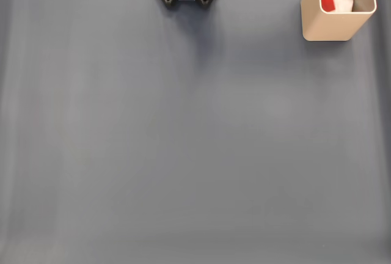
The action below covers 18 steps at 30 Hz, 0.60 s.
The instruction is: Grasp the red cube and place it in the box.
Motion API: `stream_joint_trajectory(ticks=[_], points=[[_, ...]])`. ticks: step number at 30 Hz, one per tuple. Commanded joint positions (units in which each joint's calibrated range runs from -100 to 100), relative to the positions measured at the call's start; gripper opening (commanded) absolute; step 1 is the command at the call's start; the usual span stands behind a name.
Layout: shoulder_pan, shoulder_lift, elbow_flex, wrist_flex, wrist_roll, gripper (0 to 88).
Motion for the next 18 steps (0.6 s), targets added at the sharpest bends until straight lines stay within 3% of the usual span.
stream_joint_trajectory(ticks=[1, 18], points=[[0.66, -2.77, -1.53, -0.84, 0.73, 40.9], [0.73, -3.03, -1.07, -1.25, 0.29, 41.5]])
